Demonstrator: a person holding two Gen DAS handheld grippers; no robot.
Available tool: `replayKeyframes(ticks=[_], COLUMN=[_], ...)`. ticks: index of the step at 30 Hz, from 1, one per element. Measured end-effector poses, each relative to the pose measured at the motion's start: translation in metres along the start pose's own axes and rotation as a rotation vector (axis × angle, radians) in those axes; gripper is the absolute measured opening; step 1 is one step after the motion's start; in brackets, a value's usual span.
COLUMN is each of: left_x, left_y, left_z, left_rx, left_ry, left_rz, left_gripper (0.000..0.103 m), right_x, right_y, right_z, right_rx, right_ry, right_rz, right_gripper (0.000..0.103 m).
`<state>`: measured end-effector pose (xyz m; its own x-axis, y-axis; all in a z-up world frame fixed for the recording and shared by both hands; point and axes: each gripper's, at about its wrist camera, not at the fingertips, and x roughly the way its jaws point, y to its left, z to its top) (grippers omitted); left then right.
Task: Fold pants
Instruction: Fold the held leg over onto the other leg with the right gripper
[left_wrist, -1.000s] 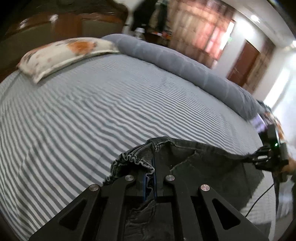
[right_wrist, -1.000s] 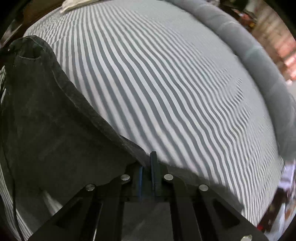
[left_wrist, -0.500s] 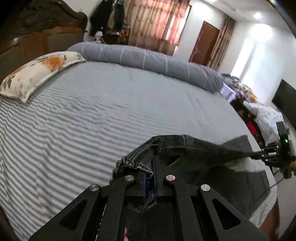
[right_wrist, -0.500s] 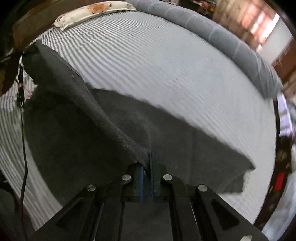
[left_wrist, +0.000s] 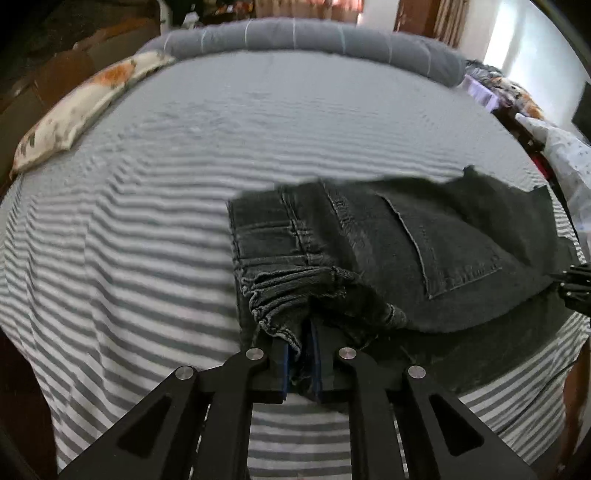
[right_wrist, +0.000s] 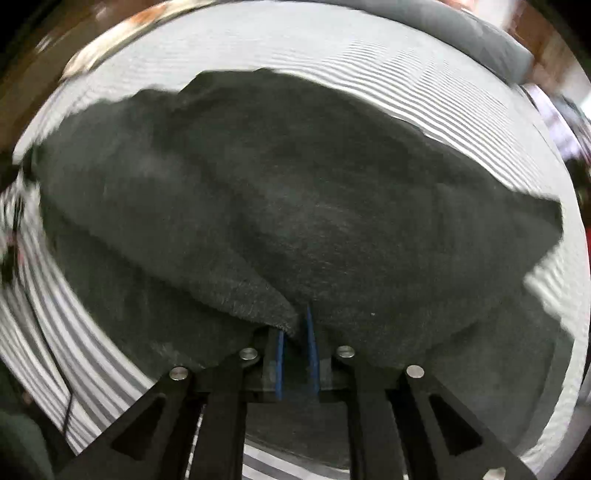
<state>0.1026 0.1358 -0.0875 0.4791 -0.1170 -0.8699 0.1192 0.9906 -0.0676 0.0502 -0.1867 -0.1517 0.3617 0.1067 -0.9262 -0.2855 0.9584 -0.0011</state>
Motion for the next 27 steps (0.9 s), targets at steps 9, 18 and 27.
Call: replayKeyframes(ticks=[9, 18, 27], left_x=[-0.039, -0.025, 0.002], left_y=[0.020, 0.064, 0.070], left_z=[-0.017, -0.038, -0.028], left_rx=[-0.146, -0.632, -0.832], left_ry=[0.004, 0.074, 0.135], left_rz=[-0.106, -0.518, -0.548], left_gripper=[0.062, 0.066, 0.071], right_x=[-0.049, -0.047, -0.041], right_y=[0.000, 0.018, 0.030], right_z=[-0.047, -0.068, -0.064], right_rx=[0.216, 0.414, 0.416], right_ry=[-0.186, -0.213, -0.210], right_rz=[0.087, 0.273, 0.268], right_gripper=[0.043, 0.043, 0.045])
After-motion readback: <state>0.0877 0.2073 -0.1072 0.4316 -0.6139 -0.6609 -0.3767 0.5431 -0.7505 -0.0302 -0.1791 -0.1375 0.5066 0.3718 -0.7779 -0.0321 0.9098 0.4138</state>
